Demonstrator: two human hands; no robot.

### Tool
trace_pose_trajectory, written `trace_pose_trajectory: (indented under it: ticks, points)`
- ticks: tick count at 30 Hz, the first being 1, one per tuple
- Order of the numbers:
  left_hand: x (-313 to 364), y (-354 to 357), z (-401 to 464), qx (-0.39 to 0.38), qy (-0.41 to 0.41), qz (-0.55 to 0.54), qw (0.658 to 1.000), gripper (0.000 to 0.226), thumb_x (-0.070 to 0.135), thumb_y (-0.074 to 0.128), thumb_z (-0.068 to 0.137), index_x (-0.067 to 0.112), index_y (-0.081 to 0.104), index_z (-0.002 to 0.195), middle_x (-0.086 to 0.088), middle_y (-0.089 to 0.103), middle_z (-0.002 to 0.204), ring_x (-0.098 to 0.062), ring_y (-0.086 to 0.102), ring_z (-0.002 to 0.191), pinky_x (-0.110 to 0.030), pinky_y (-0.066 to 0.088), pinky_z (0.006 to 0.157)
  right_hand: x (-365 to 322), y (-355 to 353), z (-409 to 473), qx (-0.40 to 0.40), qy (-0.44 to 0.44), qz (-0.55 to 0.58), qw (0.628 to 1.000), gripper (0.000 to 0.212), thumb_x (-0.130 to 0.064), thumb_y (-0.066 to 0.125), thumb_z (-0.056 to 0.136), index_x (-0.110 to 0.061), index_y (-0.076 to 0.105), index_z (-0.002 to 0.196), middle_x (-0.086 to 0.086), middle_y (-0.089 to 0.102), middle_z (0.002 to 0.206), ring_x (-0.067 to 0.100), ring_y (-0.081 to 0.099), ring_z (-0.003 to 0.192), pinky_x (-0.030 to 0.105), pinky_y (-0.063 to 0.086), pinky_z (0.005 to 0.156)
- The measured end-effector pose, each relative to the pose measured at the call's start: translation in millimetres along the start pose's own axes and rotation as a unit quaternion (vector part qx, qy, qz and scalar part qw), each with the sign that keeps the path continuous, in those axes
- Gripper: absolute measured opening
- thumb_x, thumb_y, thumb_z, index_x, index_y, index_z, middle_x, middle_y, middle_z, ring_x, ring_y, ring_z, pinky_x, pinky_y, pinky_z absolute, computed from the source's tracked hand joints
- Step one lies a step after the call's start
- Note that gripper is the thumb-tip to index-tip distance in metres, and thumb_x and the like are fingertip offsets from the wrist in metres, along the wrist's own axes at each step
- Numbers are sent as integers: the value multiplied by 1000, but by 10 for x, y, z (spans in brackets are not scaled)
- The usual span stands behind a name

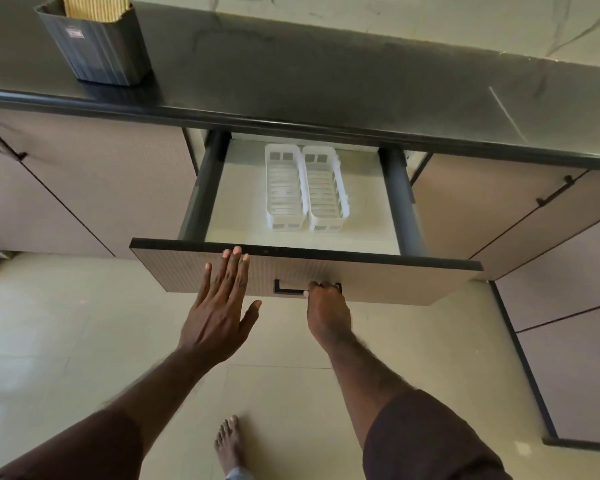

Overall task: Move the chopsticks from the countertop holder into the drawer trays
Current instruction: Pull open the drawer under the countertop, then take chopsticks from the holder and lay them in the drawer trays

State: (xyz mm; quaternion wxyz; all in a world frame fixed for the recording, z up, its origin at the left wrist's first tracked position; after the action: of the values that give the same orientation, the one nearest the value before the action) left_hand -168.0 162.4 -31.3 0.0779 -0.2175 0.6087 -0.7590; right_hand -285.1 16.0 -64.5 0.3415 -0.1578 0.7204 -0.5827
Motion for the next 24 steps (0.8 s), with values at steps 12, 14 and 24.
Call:
trace_pose_trajectory:
  ticks: [12,14,24]
  points:
    - [68,-789,-158,-11,2,25,1000,74,53,18,97,12,-11,152,-9,-13,160,-22,-13,148,-39,-11,119,-655,-902,-411,-80,-33,48,995,24,-35,56,89,-18,68,100,9,68,94,30,65,86,35,54,71]
    - [85,-1042,-26,8,2,23,1000,74,54,15,96,13,-11,151,-8,-13,160,-23,-12,148,-36,-16,118,-898,-1307,-330,-21,-56,76,995,26,-42,56,90,-20,70,96,7,68,85,27,65,77,30,49,64]
    - [-482,-1897,431,59,14,0,998,70,55,13,95,20,-20,146,-4,-25,155,-20,-23,144,-35,-20,114,-1915,-1878,272,75,-61,70,993,28,-41,58,90,-17,70,99,6,72,89,24,67,76,31,55,72]
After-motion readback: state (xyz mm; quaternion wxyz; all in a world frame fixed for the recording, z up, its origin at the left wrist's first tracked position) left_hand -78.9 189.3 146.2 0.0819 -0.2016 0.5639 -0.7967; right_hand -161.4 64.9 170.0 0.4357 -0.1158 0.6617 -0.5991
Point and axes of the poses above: each hand's wrist, its own z-axis towards the middle knuckle, its own y-axis out of the palm, x = y × z, the point moved 6 cm from there along z, towards the middle knuckle
